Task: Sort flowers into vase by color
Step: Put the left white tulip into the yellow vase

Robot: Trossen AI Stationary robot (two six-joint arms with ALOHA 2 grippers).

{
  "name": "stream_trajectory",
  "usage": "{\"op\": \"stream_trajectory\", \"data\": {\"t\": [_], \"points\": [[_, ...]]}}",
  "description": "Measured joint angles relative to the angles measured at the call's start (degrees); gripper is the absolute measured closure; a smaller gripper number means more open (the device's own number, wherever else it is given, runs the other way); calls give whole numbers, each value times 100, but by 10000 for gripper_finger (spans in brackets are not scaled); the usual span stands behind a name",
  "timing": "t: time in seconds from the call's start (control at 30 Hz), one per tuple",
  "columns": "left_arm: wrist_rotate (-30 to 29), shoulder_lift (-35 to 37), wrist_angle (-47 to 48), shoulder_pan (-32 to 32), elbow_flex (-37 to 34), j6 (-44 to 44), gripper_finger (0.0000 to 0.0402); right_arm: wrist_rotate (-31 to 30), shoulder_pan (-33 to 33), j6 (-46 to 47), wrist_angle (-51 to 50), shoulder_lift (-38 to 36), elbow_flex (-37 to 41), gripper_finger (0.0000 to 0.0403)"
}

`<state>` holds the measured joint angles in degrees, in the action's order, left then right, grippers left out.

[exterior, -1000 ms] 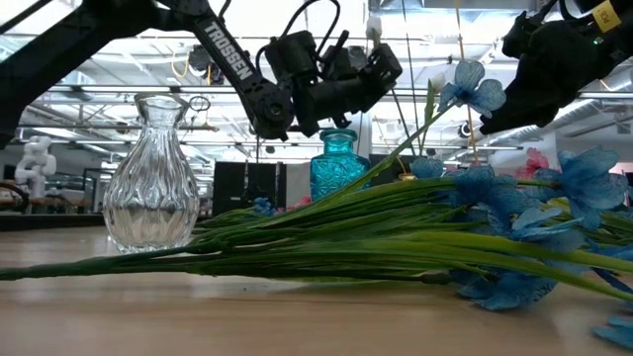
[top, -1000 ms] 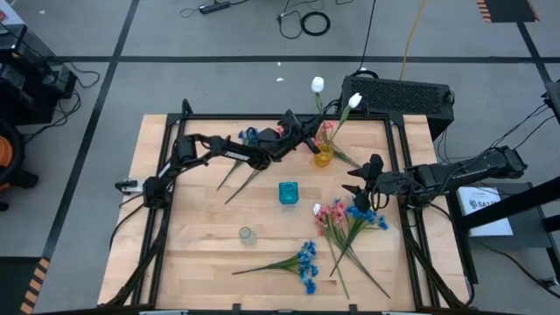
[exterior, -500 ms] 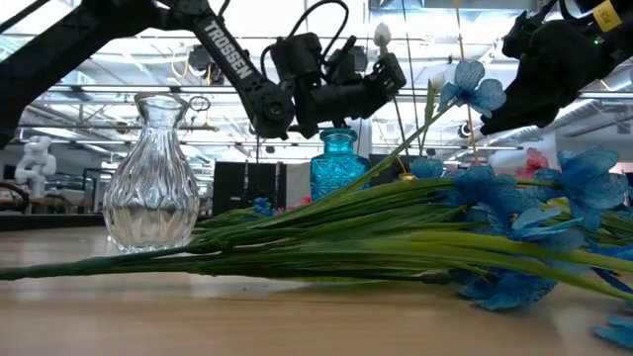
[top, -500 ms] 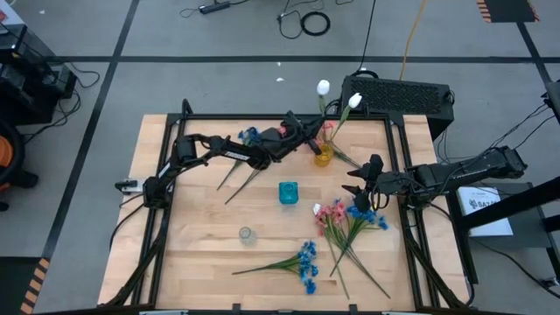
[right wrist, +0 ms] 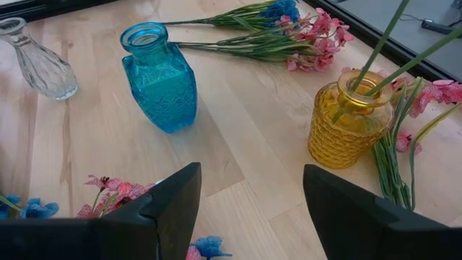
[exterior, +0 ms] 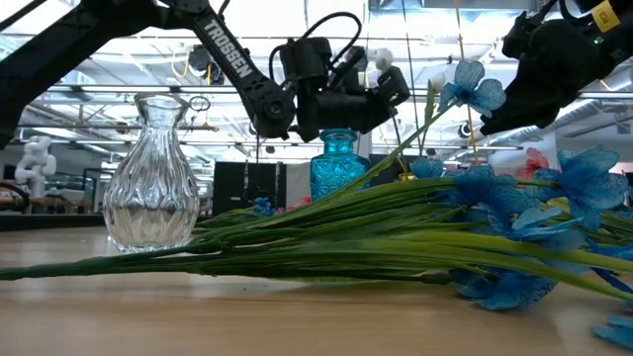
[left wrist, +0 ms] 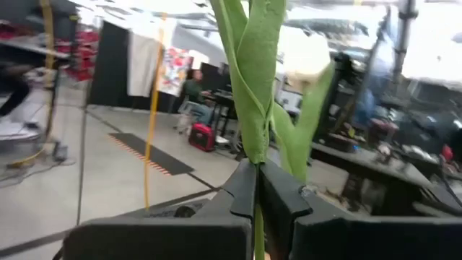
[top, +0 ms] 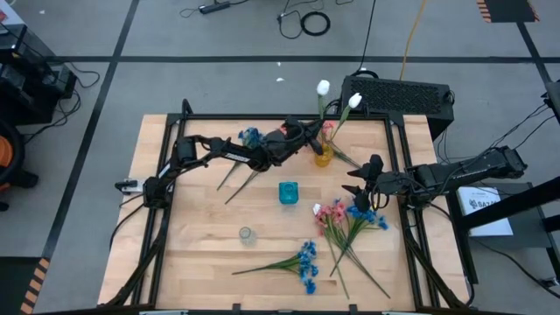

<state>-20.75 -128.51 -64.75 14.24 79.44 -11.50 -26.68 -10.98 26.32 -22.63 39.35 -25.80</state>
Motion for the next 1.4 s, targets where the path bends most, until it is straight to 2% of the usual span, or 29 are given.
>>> {"op": "stream_trajectory", "data": {"t": [0.27, 0.4, 0.67, 0.97, 1.1, 1.2, 1.3, 1.4], "points": [[-1164, -52, 41, -266, 0, -309, 377, -2, 0, -1, 6, 0, 0, 167], [-1400, -122, 125, -303, 2, -524, 369, -2, 0, -2, 11, 0, -2, 167], [-1420, -129, 149, -315, 4, -711, 335, -2, 0, -2, 11, 0, -2, 167], [-1080, -129, 142, -383, 4, -378, 245, -2, 0, -2, 11, 0, -2, 167], [-1081, -126, 150, -476, 4, 22, 219, -4, 0, -2, 11, 0, -2, 167], [-1342, 23, 663, -620, 2, 469, 214, 2, 0, -2, 8, 0, -2, 167], [-1725, 400, 1597, -738, 2, 636, 214, 77, 0, -2, 9, -1, -2, 167], [-1854, 804, 2609, -753, 4, 631, 214, 116, -2, -2, 8, 0, -1, 167]]}}
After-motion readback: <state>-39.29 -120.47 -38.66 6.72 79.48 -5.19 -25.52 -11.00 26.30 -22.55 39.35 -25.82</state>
